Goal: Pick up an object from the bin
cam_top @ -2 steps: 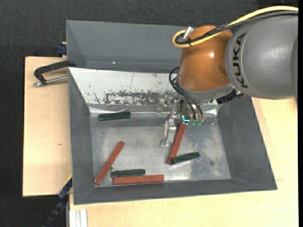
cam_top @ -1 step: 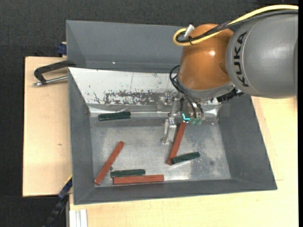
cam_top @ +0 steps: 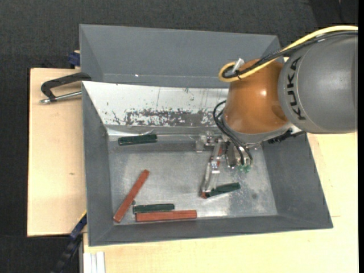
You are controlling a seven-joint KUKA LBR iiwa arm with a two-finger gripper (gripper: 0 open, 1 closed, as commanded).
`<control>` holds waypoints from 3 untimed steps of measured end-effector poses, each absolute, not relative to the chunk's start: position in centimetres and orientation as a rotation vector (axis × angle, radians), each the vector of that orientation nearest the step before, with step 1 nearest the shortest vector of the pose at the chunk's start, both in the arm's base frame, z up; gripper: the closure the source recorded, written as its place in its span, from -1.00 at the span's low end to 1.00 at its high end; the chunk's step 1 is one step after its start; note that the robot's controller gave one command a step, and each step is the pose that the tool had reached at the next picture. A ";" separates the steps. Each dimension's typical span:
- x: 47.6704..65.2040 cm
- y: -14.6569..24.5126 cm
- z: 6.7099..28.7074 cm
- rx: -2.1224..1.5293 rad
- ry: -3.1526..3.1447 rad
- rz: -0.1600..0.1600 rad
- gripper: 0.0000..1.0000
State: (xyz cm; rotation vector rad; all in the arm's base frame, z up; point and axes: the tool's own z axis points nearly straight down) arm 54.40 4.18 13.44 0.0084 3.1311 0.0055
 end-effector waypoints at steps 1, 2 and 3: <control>53.5 1.4 11.0 0.036 3.150 0.001 -1.00; 52.3 -3.0 7.8 -0.499 3.096 -0.001 1.00; 52.2 -3.0 7.7 -0.500 3.098 0.002 -1.00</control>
Offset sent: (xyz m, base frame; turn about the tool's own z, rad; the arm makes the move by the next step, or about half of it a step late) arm -0.0230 -0.0725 -0.0586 -0.3271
